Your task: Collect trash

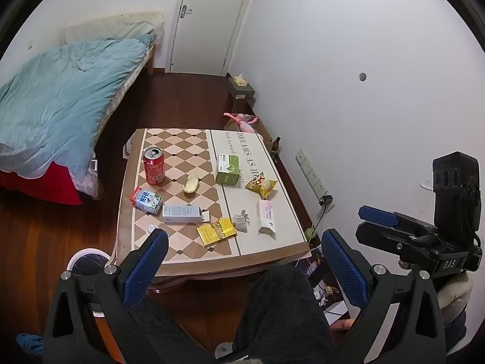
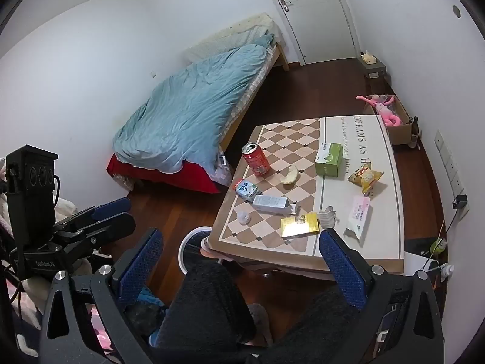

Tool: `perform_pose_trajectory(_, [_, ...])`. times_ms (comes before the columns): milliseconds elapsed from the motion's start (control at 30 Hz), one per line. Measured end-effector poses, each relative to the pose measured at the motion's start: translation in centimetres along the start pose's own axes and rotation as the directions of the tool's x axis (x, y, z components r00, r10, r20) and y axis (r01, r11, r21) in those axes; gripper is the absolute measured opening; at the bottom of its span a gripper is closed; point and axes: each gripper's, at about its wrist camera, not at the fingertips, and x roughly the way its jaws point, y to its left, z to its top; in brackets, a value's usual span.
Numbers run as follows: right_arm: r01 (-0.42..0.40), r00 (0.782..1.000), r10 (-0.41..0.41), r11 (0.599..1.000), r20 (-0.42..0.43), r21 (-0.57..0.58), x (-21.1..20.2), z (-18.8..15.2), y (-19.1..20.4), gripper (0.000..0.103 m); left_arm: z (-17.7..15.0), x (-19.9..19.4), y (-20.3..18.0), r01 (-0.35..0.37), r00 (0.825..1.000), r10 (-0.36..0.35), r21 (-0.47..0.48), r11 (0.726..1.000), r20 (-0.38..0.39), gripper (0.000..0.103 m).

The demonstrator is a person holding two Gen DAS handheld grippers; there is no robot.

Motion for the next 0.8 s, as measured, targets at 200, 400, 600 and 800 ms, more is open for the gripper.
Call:
perform_pose_trajectory(200, [0.007, 1.0, -0.007, 1.0, 0.005, 0.005, -0.6, 0.0, -0.3, 0.103, -0.2, 0.3, -0.6, 0.008, 1.0, -0.008, 0.01, 1.0, -0.002, 0.103])
perform_pose_trajectory(400, [0.004, 1.0, -0.004, 1.0, 0.011, 0.007, -1.0, 0.0, -0.6, 0.103, -0.4, 0.6, -0.8, 0.015, 1.0, -0.015, 0.015, 1.0, -0.007, 0.103])
perform_pose_trajectory(600, [0.005, 1.0, -0.006, 1.0, 0.015, 0.008, -1.1, -0.1, -0.5, 0.103, -0.2, 0.6, -0.8, 0.018, 1.0, -0.018, 0.019, 1.0, -0.009, 0.103])
perform_pose_trajectory(800, [0.008, 1.0, -0.008, 1.0, 0.015, 0.007, -1.1, -0.2, -0.4, 0.103, -0.2, 0.6, -0.8, 0.02, 1.0, -0.02, 0.019, 1.0, -0.009, 0.103])
